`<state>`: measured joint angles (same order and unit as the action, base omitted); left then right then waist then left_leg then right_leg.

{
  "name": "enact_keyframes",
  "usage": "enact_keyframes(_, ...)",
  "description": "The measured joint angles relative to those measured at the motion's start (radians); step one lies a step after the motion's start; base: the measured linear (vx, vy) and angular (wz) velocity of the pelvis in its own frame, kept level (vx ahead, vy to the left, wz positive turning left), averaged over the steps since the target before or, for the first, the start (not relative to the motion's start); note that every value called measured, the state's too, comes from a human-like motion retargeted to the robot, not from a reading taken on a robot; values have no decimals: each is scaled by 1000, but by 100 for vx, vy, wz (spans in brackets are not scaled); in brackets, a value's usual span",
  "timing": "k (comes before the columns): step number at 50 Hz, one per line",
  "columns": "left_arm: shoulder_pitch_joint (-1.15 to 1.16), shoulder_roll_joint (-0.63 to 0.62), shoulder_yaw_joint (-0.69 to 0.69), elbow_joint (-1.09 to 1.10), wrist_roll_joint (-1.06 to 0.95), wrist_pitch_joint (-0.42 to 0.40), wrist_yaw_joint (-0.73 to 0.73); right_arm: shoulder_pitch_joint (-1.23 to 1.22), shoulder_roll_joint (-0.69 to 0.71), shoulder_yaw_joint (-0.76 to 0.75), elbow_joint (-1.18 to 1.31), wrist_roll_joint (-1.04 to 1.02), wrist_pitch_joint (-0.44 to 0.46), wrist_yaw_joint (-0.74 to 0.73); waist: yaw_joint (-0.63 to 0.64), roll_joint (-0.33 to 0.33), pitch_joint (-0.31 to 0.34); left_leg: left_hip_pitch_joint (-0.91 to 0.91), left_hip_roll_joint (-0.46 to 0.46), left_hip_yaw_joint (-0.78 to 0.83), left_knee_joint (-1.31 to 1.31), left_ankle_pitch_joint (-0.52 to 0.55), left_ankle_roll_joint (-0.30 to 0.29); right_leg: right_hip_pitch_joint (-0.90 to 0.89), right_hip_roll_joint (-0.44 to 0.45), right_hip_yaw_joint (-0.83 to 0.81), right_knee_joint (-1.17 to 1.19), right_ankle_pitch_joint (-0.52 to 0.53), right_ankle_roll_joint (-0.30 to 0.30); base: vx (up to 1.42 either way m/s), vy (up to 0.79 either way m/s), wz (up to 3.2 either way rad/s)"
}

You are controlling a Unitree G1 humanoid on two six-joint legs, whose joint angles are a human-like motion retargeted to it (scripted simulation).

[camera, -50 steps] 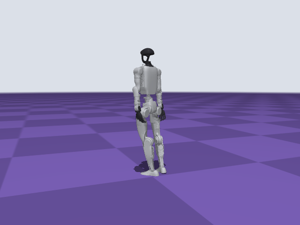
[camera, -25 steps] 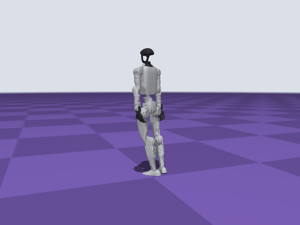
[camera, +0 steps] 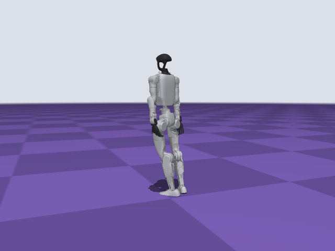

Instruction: In place motions

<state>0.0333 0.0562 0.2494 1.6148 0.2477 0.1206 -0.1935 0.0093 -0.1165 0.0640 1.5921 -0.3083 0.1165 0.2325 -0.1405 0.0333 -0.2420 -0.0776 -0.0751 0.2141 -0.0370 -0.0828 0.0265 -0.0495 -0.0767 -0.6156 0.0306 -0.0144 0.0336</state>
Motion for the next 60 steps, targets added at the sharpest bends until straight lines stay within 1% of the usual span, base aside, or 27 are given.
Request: enact_keyframes(60, 1, 3, 5, 0, 1, -1, 3, 0, 5, 7, 1, 4, 2, 2, -2, -13, -10, 5, 3, 26, -2, -11, 3, -10, 3, 26, 2, 5, 4, 0, 0, 0)
